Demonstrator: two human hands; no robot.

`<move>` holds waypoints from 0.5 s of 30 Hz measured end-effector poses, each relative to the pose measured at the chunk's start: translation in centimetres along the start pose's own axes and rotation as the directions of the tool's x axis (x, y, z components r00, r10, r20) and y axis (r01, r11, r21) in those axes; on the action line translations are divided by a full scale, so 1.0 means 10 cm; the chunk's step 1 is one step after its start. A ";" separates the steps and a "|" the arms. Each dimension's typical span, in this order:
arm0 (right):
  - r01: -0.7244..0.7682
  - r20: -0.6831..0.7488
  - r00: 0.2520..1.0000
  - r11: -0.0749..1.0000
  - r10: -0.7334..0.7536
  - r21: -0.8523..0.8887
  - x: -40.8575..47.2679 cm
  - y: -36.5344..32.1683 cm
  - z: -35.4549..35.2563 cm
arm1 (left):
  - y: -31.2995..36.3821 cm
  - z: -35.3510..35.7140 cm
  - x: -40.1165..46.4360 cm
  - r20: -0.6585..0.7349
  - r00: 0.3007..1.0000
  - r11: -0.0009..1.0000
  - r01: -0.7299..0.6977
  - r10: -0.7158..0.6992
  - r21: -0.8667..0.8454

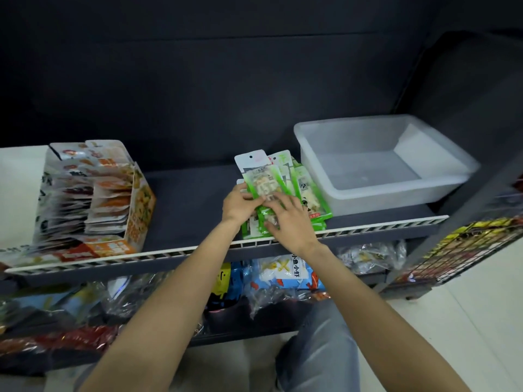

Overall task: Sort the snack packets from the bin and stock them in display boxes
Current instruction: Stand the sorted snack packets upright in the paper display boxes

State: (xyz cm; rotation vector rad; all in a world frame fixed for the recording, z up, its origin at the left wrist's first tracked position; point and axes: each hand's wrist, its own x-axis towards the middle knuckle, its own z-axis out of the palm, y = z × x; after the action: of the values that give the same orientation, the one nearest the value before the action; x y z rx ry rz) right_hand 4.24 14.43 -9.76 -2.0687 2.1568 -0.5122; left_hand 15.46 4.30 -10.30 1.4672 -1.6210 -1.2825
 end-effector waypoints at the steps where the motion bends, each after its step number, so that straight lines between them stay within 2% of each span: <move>1: -0.014 -0.018 1.000 1.000 0.014 0.026 0.01 0.01 0.00 | 0.01 -0.01 0.01 0.000 1.000 1.000 0.000 0.000 0.014; 4: -0.030 -0.005 1.000 0.996 0.031 0.078 0.04 0.05 -0.04 | 0.07 0.02 0.05 -0.042 0.998 0.989 -0.030 0.036 0.143; 8: -0.024 0.057 0.998 0.998 0.020 0.060 0.07 0.06 -0.08 | 0.13 0.09 0.09 -0.103 0.974 0.938 -0.161 0.202 0.308; 10: -0.041 0.056 0.998 0.995 0.036 0.089 0.06 0.06 -0.05 | 0.14 0.11 0.10 -0.078 0.984 0.955 -0.136 0.162 0.263; 12: -0.087 0.046 0.996 0.987 0.081 0.138 0.05 0.07 -0.03 | 0.17 0.07 0.09 -0.039 0.996 0.989 -0.074 0.079 0.128; 15: -0.114 0.068 0.992 0.982 0.105 0.151 0.05 0.08 -0.06 | 0.17 -0.13 0.03 -0.076 0.996 0.997 -0.048 0.044 -0.053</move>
State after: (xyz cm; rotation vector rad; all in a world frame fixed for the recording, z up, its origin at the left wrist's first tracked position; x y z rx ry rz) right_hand 3.28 14.02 -9.40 -1.8500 2.1110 -0.5770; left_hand 15.93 3.55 -8.31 1.4200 -1.5501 -1.2221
